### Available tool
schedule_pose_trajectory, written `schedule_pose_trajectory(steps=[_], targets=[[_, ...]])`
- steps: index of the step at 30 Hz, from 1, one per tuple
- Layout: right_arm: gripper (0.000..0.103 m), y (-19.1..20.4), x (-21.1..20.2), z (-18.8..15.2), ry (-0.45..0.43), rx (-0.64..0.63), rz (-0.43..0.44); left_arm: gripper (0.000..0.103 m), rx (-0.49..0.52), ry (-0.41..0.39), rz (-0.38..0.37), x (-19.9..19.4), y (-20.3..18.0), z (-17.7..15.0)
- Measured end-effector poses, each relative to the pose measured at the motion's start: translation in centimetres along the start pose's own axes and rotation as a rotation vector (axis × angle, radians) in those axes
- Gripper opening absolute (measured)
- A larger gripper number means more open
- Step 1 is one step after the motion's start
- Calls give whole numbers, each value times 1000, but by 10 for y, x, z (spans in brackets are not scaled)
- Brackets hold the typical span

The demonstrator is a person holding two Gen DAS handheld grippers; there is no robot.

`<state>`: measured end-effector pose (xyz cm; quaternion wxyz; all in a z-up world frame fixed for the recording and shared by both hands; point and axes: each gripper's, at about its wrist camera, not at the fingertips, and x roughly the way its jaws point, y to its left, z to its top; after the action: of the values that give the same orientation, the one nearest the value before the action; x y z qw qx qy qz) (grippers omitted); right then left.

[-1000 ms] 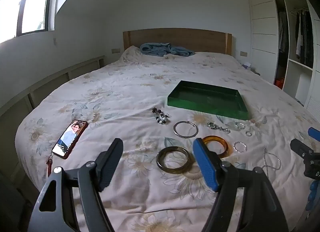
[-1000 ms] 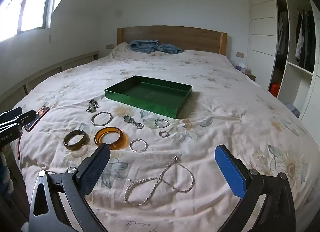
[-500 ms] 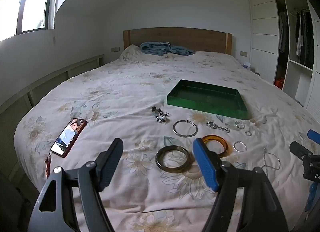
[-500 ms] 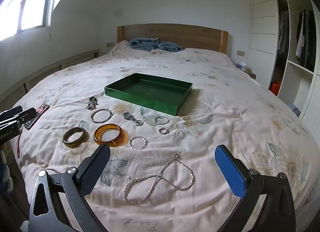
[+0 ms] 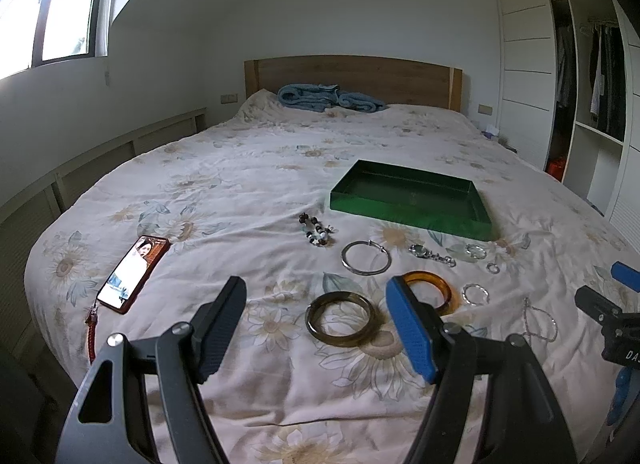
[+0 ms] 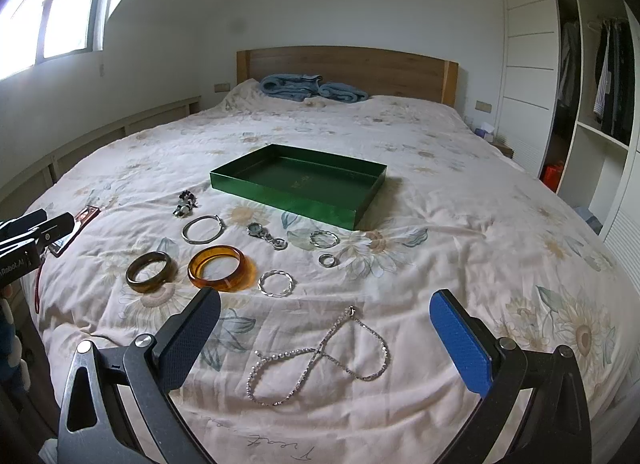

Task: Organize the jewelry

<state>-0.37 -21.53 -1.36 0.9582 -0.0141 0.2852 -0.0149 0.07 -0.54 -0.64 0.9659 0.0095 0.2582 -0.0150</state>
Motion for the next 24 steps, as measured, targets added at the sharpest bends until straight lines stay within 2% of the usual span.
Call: schedule_pose_trajectory(steps=[24], targets=[[103,-13,3,-1,22,31,3,71,-12,25,-2,8,5,-4]])
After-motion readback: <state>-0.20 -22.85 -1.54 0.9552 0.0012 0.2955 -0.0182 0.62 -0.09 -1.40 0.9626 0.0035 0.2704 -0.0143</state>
